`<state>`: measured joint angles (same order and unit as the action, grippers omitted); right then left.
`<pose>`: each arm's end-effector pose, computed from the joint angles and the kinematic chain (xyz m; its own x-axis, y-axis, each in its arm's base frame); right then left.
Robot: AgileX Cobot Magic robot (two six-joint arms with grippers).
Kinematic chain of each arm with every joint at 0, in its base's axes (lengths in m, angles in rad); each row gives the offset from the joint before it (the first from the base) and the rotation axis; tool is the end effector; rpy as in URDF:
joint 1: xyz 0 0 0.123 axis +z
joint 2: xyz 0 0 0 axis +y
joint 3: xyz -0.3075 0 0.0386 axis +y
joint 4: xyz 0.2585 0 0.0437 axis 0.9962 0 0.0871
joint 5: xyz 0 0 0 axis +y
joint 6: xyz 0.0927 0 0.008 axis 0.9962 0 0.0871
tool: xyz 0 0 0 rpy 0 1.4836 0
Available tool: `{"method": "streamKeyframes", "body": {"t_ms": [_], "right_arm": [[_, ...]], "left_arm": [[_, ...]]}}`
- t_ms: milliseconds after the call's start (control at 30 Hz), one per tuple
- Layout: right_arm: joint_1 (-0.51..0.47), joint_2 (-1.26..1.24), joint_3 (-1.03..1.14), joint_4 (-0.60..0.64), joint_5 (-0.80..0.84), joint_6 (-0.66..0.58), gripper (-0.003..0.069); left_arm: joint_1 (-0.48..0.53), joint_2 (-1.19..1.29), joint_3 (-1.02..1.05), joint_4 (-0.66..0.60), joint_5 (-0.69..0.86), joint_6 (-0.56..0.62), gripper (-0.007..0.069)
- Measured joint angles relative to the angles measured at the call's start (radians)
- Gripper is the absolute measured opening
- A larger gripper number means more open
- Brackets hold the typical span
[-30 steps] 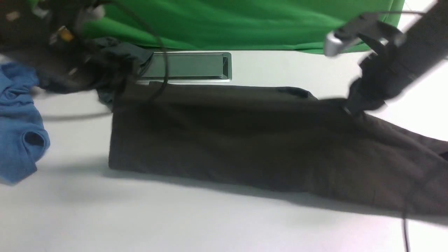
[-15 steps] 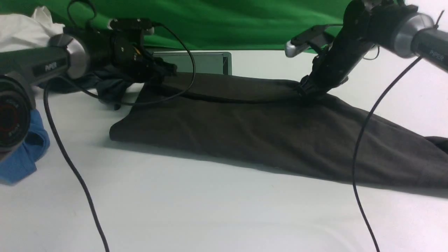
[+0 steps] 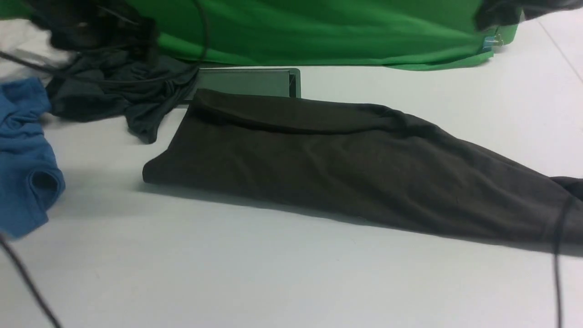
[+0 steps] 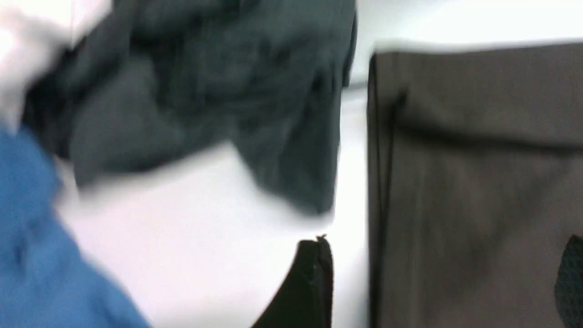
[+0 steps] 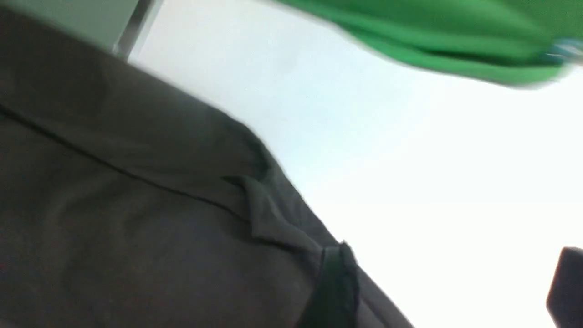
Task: Fold a long-sleeved shirt on a white desktop.
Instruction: 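Grasp the waist and leg ends of the folded dark trousers and straighten them on the table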
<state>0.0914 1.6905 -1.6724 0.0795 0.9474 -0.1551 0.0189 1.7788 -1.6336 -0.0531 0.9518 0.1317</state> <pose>0.3914 0.0419 0.3913 -0.7467 -0.1771 -0.6412 -0.2144 0.9765 -0.0201 0.4128 0.0038 0.3430 -0.8415 0.0847 -0.5336 0.0893 0.9959 0.0172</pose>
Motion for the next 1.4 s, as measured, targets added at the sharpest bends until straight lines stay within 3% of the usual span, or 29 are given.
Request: {"method": "streamKeyframes", "body": {"t_ms": [233,400,500,533,800,867,967,1067,1100,1233,1400], "right_arm": [[-0.004,-0.265,0.45,0.06,-0.241,0.07,0.0562],[-0.004,-0.328,0.569,0.117,-0.279,0.04,0.0562],[0.009,-0.338,0.584,0.129,-0.295,0.025,0.0562],[0.021,-0.34,0.584,0.13,-0.306,0.012,0.0562],[0.06,-0.341,0.584,0.136,-0.313,-0.026,0.0562],[0.06,-0.341,0.584,0.136,-0.313,-0.026,0.0562],[0.06,-0.341,0.584,0.136,-0.313,-0.029,0.0562],[0.06,-0.342,0.584,0.147,-0.311,-0.031,0.0562],[0.06,-0.345,0.584,0.149,-0.308,-0.031,0.0562],[0.06,-0.379,0.584,0.171,-0.295,-0.018,0.0556],[0.06,-0.452,0.584,0.193,-0.294,-0.014,0.0547]], "left_arm": [[0.135,-0.02,0.348,-0.314,-0.026,0.005,0.0693],[0.154,-0.014,0.549,-0.456,-0.242,0.026,0.0694],[0.154,0.011,0.616,-0.62,-0.378,0.124,0.0694],[0.154,0.039,0.626,-0.746,-0.403,0.213,0.0694],[0.162,0.188,0.612,-1.358,-0.342,0.638,0.0668],[0.164,0.21,0.61,-1.413,-0.303,0.687,0.0624],[0.165,0.235,0.61,-1.439,-0.262,0.738,0.0475],[0.165,0.246,0.611,-1.405,-0.262,0.728,0.0187],[0.165,0.245,0.611,-1.386,-0.264,0.725,0.0143],[0.162,0.198,0.649,-1.32,-0.289,0.693,0.0155],[0.159,0.027,0.864,-1.329,-0.472,0.678,0.0155]]}}
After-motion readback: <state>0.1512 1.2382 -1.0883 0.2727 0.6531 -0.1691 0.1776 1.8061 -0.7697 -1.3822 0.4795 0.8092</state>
